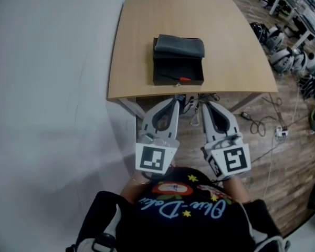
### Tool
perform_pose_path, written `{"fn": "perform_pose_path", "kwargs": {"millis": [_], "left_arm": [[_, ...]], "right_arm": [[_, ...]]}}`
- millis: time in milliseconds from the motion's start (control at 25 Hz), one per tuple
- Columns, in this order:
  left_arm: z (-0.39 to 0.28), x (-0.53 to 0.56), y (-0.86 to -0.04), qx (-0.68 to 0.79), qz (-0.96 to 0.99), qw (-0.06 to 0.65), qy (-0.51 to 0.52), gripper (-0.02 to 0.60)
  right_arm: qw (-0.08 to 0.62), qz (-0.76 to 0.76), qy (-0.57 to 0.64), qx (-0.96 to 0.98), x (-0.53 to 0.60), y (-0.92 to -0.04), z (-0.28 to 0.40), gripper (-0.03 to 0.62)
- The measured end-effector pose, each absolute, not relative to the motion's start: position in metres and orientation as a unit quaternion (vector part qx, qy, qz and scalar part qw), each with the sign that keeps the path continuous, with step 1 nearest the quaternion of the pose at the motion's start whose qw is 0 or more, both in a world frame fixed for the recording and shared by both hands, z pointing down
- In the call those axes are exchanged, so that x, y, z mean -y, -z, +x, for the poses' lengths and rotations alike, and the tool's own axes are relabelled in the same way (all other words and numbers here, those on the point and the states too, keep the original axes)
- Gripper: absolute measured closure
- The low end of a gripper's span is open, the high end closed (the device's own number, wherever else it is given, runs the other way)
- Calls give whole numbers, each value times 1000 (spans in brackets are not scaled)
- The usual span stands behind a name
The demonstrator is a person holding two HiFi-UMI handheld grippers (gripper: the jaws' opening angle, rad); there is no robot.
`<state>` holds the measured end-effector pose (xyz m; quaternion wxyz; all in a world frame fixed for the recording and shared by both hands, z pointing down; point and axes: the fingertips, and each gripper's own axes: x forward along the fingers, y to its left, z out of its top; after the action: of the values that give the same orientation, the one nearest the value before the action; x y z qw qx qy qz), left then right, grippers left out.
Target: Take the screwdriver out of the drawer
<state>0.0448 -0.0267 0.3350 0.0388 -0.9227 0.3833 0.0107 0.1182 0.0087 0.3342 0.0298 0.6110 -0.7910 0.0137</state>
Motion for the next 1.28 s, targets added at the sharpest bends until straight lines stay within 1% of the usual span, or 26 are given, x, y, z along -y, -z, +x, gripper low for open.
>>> {"fn": "perform_pose_path", "kwargs": {"millis": [680, 1280], "left_arm": [[27, 103, -345, -365, -931, 23, -12, 581], [12, 148, -361, -358, -933, 34, 7, 581]], "right_arm": [[52, 623, -24, 780, 63, -346, 97, 594], [78, 630, -38, 772, 106, -363, 96, 594]]}}
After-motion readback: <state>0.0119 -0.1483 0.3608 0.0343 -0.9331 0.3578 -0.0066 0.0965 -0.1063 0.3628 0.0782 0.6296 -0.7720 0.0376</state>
